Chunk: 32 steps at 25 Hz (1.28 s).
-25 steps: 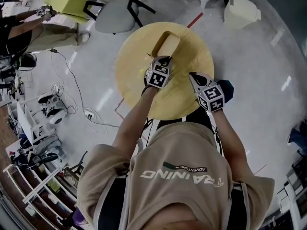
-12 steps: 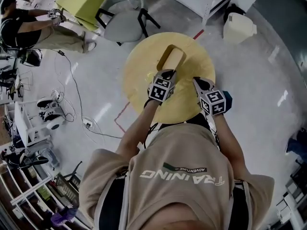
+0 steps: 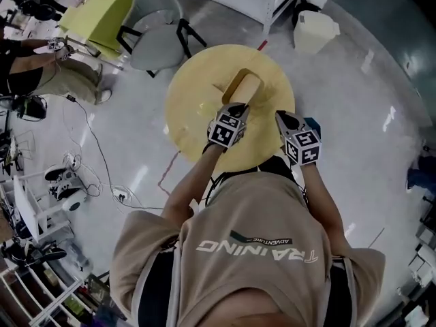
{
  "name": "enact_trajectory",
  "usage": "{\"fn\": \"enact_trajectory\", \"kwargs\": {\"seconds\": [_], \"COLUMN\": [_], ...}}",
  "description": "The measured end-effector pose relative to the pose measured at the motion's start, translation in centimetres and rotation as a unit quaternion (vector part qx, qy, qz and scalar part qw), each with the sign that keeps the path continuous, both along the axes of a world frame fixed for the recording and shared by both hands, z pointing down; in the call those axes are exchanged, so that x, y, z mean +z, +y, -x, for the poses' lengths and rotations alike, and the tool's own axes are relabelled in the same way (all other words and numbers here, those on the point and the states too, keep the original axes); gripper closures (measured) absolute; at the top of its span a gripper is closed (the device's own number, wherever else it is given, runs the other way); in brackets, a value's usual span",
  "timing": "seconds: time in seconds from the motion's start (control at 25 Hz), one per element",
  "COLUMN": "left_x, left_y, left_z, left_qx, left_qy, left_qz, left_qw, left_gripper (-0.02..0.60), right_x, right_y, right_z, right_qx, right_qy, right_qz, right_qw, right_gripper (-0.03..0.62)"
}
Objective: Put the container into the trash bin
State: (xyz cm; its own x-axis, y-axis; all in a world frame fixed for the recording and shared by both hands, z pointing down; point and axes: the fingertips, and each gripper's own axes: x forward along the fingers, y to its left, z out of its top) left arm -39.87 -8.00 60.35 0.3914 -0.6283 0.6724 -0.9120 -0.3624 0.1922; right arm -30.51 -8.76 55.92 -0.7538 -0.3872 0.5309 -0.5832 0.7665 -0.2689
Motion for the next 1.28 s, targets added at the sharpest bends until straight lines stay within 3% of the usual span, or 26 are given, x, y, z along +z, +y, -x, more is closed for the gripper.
{"fn": "enact_trajectory", "kwargs": {"seconds": [0.44,0.72,1.08,1.28], "left_x": [2.1,1.8,0.3,0.3], "left_y": [0.3,0.0,-0.5,-0.7], "left_z": [-9.8,-16.6,-27.2,-33.5], "left_qx": [0.114,0.177,0.203,0.195], "left_qy": [0.028,0.018,-0.010,-0.003], "left_qz": [0.008,0.008,0.010,0.026], "left_qw": [0.9931,0.9841,0.9791,0.9805], "left_gripper": [0.555,0.555,0.555,0.555], "right_x": [0.9,1.4,1.3,1.7], "right_y": [2.7,2.8,2.6,2.5], "right_z": [-11.4,-18.9,-30.0,-36.2], "right_qx": [0.126,0.200,0.218,0.198], "right_qy": [0.021,0.008,-0.008,0.025], "right_qz": [-0.006,0.000,0.000,-0.017], "right_qw": [0.992,0.980,0.976,0.980], "right_gripper": [0.597,0.596,0.595,0.595]}}
